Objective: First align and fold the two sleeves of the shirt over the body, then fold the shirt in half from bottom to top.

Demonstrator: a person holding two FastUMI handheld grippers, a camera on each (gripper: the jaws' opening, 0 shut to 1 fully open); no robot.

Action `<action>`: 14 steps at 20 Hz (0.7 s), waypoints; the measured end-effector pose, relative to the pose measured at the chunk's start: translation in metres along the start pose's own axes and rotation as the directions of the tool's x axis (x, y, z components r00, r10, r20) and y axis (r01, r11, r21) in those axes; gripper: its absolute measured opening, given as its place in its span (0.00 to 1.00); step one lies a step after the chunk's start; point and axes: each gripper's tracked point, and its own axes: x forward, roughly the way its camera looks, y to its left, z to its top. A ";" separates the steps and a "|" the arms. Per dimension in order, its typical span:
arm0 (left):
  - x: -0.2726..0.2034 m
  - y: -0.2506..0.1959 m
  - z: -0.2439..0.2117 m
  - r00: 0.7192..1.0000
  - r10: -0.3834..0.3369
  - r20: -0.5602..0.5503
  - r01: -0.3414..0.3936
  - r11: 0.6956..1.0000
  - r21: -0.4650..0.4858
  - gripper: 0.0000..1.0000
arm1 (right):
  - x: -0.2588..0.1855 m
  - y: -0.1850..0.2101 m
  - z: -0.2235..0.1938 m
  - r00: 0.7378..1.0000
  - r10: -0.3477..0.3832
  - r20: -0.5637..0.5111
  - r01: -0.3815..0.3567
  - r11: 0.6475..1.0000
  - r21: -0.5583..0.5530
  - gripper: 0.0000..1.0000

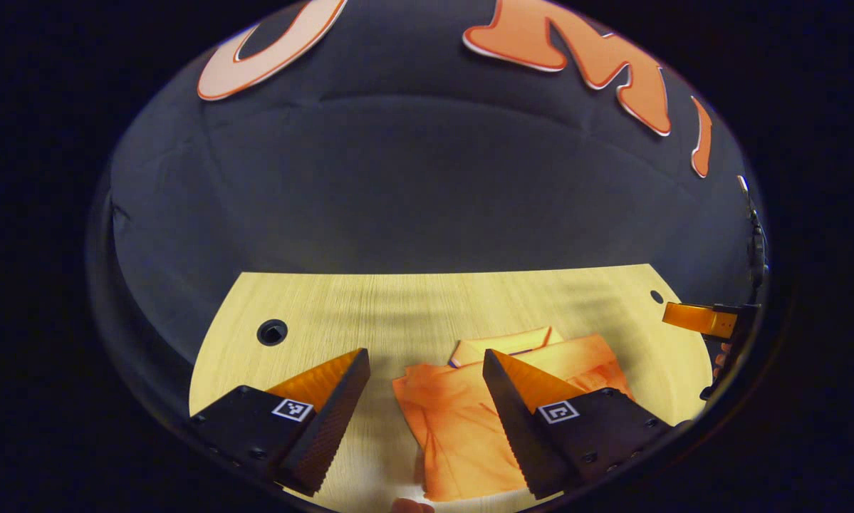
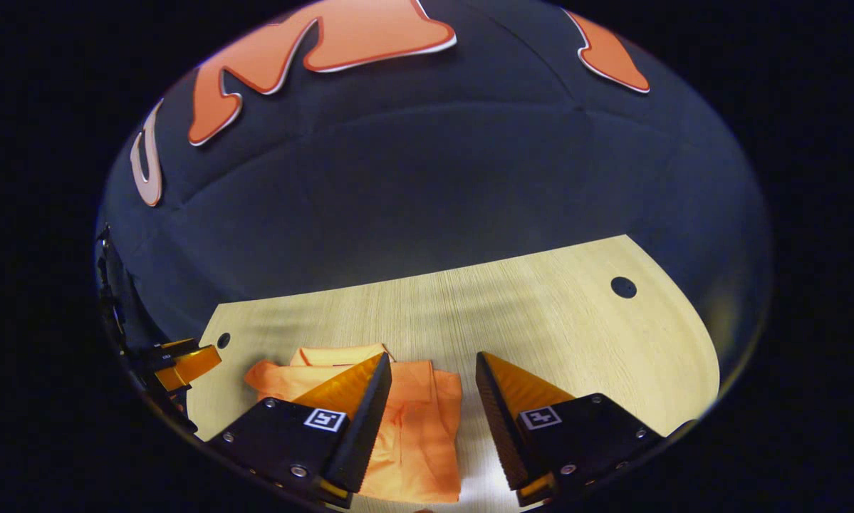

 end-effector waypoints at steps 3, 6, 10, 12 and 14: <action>-0.039 -0.010 0.011 0.998 -0.004 0.066 0.004 1.000 0.003 0.99 | -0.034 0.002 0.004 0.999 0.013 0.049 -0.013 1.000 -0.011 0.82; -0.086 -0.022 0.021 0.988 -0.003 0.153 0.002 1.000 0.010 0.98 | -0.070 0.002 0.010 0.992 0.018 0.122 -0.012 0.999 -0.046 0.86; -0.139 -0.039 0.029 0.965 0.008 0.262 -0.020 0.999 0.044 0.98 | -0.122 0.004 0.016 0.976 0.019 0.217 0.007 0.993 -0.118 0.82; -0.170 -0.044 0.032 0.947 0.009 0.320 -0.025 0.999 0.047 0.98 | -0.150 0.007 0.018 0.963 0.030 0.269 0.010 0.989 -0.146 0.88; -0.202 -0.050 0.033 0.925 0.013 0.379 -0.033 0.998 0.048 0.98 | -0.176 0.009 0.016 0.948 0.045 0.316 0.007 0.987 -0.162 0.88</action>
